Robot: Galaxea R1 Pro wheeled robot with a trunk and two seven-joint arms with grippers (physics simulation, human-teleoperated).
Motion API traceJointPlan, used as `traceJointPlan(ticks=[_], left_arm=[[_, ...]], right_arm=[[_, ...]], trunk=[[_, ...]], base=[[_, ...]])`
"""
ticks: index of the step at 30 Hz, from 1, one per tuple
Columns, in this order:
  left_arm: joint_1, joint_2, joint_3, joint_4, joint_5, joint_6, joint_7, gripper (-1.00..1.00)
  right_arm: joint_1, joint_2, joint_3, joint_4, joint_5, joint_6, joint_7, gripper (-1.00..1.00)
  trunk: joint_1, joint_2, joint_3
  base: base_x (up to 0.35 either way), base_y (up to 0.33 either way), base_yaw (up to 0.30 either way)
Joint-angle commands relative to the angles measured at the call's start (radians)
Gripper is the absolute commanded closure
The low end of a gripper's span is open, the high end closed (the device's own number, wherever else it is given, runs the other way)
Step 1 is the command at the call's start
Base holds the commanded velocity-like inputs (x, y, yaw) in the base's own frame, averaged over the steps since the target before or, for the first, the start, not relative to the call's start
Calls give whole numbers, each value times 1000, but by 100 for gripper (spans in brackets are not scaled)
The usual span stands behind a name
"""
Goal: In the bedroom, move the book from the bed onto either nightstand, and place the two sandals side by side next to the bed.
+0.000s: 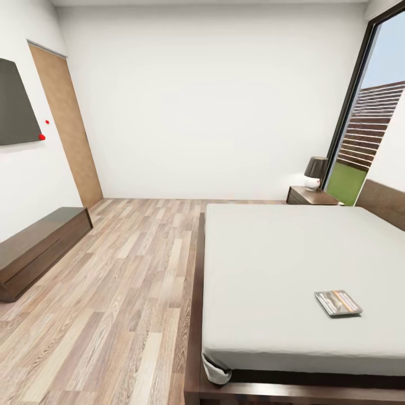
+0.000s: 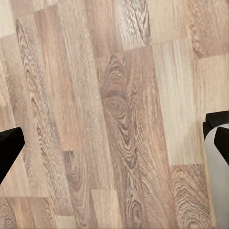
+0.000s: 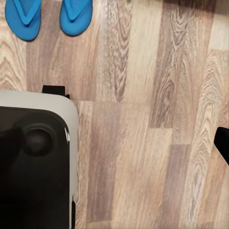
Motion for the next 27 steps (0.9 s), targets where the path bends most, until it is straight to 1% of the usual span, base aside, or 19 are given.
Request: traceJointPlan(ticks=[1,8,15,27], left_arm=[[0,-1,-8,1,3,-4,4,-100],[1,-15,-8,1,2,-6,4,-100],[1,-37,-9,0,3,-6,4,-100],[1,-53,-7,-4,6,-5,4,-100]], right_arm=[[-1,1,7,3,-1,-4,-3,-100],[-1,11,7,1,-1,-5,-3,-100],[-1,14,7,-3,0,-5,-2,-100],[-1,15,5,-23,0,-6,-2,-100]], trunk=[[-4,7,2],[-31,56,24],[-58,105,46],[-104,189,84]], base=[[0,0,0],[0,0,0],[0,0,0],[0,0,0]])
